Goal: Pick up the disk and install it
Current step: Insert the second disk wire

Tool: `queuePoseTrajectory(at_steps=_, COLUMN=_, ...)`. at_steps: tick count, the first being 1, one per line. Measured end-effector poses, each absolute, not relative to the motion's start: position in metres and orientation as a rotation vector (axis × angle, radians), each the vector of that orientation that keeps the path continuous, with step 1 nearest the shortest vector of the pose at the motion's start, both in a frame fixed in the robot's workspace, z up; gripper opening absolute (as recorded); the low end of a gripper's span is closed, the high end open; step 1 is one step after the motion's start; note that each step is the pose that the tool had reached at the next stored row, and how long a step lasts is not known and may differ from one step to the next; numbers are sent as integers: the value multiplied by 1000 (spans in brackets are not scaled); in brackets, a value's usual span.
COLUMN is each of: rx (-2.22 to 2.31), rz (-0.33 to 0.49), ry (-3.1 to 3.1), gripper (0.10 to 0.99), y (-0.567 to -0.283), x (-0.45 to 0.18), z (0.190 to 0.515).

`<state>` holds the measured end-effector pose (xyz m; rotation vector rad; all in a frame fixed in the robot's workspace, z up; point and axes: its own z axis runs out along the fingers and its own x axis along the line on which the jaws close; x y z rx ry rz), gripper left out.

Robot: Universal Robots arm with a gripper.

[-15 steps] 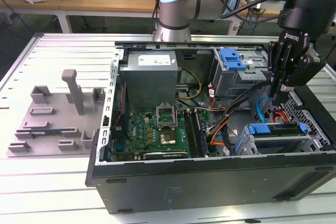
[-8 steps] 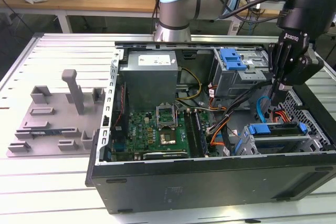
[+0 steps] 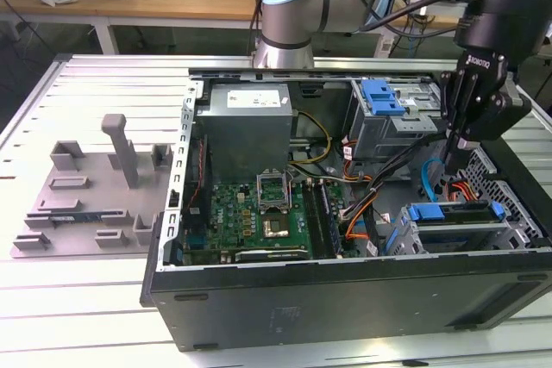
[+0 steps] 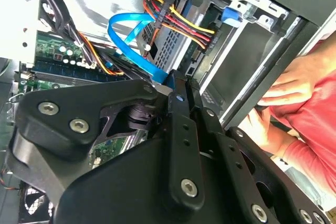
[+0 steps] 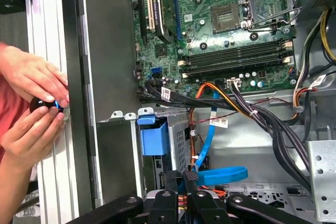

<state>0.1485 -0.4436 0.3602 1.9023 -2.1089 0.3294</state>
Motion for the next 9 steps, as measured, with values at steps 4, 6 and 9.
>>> queuePoseTrajectory(at_steps=4, rx=1913, rz=327, ry=-2119, gripper=161, y=-451, x=149, z=360)
queuePoseTrajectory(at_steps=6, rx=1921, rz=318, ry=-2128, gripper=161, y=-454, x=149, z=360)
queuePoseTrajectory(at_steps=9, rx=1940, rz=297, ry=-2151, gripper=161, y=-458, x=149, z=360)
